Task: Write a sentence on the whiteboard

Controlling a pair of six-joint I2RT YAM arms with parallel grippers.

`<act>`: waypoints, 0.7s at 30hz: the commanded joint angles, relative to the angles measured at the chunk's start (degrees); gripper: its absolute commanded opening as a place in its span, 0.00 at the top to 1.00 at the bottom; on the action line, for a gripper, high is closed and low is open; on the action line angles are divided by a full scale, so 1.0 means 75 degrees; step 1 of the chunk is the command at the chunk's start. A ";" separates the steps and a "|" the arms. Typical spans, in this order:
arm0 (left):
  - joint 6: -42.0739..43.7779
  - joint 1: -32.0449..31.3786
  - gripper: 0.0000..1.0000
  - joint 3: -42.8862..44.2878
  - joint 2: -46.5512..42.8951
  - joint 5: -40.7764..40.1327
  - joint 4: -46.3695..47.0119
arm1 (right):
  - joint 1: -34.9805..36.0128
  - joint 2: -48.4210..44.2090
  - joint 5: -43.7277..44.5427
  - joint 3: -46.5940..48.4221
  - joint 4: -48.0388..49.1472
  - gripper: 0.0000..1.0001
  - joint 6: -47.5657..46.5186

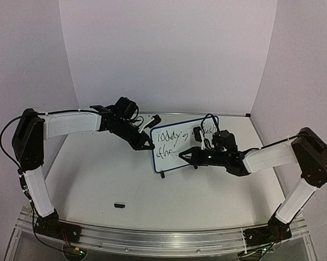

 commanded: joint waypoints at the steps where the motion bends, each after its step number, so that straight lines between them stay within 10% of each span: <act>1: 0.0118 -0.0124 1.00 0.0250 0.0074 0.0040 -0.0312 | 0.0013 -0.0023 0.0326 -0.0009 -0.0084 1.00 -0.0187; 21: 0.0117 -0.0128 1.00 0.0252 0.0072 0.0041 -0.0302 | 0.0014 -0.0683 0.0687 0.0166 -0.0432 1.00 -0.0336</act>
